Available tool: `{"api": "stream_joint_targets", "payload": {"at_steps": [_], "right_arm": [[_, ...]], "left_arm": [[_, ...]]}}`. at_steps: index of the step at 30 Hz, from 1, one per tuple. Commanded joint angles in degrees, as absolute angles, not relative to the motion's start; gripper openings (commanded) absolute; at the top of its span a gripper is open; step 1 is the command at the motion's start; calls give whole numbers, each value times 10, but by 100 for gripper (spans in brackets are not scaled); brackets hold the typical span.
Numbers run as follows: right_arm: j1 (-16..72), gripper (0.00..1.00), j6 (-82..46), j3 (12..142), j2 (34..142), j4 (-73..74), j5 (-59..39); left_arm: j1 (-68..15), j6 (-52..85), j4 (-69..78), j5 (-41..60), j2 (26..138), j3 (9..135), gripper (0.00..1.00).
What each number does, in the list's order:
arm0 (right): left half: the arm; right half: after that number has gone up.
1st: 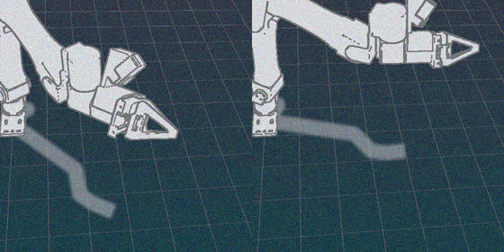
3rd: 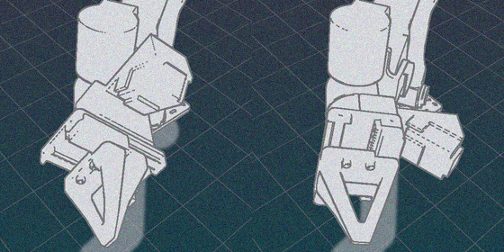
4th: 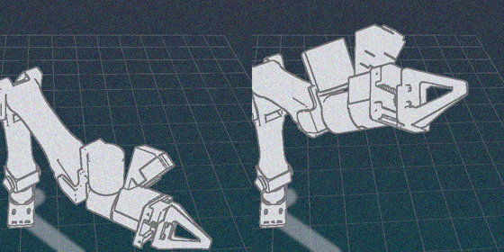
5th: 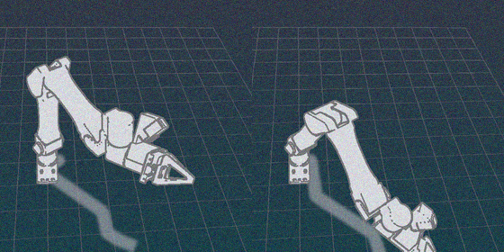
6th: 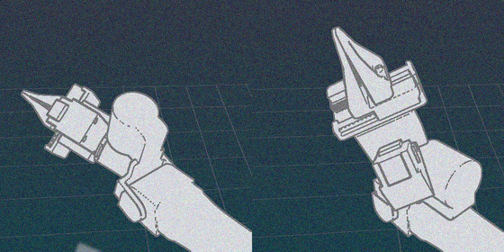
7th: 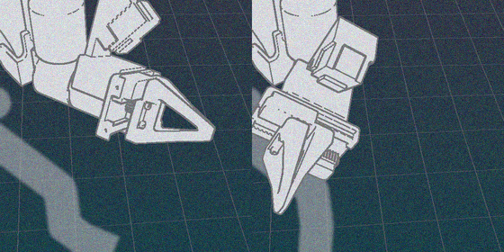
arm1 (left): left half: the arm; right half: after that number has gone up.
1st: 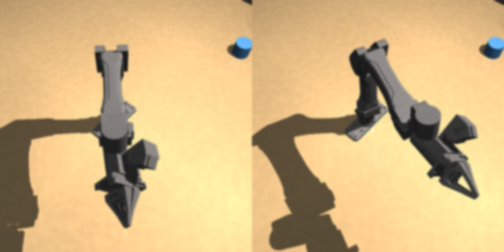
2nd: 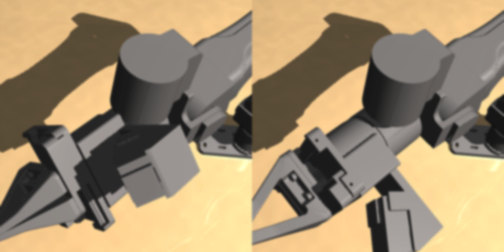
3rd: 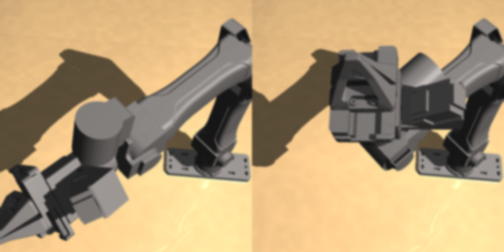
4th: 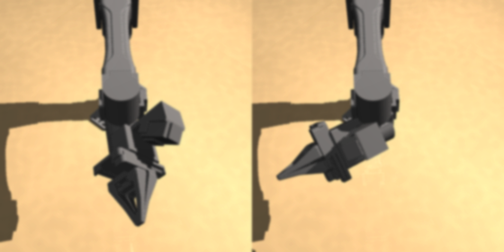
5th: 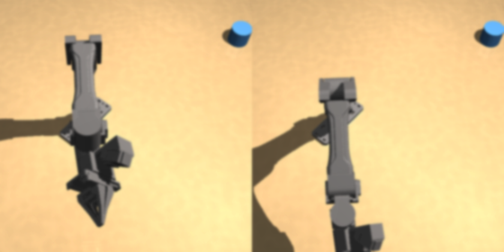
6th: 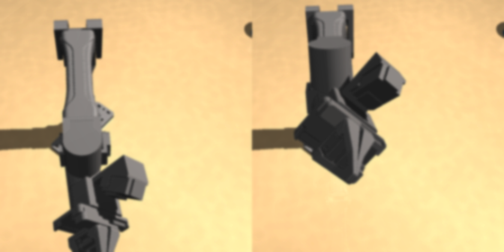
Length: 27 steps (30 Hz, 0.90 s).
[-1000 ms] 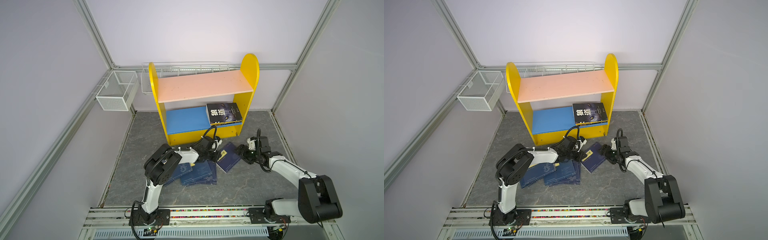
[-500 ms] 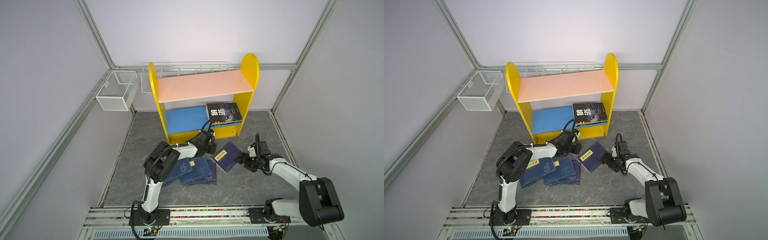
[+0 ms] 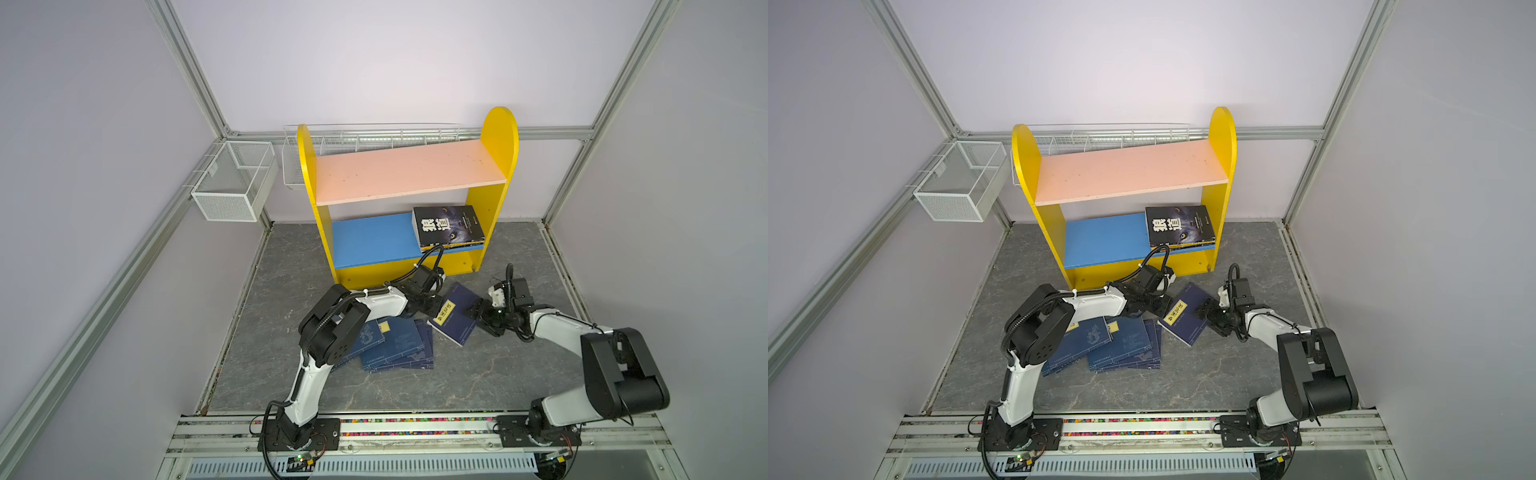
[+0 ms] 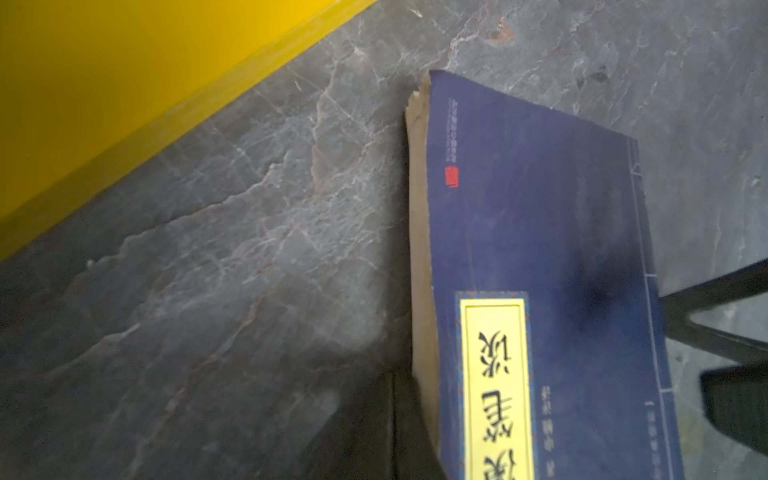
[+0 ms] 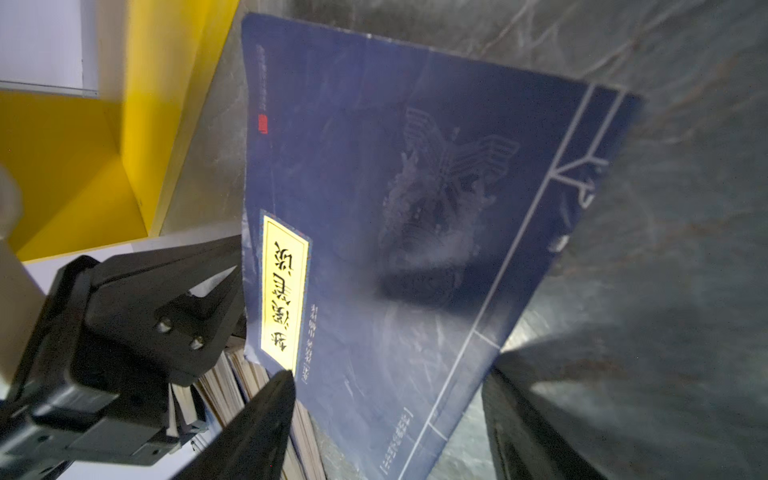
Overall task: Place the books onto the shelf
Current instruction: 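Grasp the navy book with yellow label using left and right grippers, then lift the navy book upright with both grippers toward the blue shelf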
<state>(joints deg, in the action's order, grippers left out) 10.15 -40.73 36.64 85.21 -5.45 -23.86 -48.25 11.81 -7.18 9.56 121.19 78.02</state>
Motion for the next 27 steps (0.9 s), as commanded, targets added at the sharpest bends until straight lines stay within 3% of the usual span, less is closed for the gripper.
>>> {"api": "stream_joint_targets", "payload": {"at_steps": [1, 11, 19, 23, 27], "right_arm": [[112, 74, -428, 349, 861, -20, -269], [114, 74, -416, 361, 765, 35, -327], [131, 74, -427, 355, 772, 65, -329], [141, 68, -439, 349, 792, 98, -332], [149, 52, -440, 352, 805, 105, -326]], "left_arm": [[-493, 99, -106, 148, 1235, 783, 0], [-494, 95, -105, 165, 1248, 787, 0], [-494, 94, -99, 177, 1250, 791, 0], [-495, 95, -89, 190, 1249, 787, 0], [-495, 94, -84, 196, 1247, 787, 0]]}}
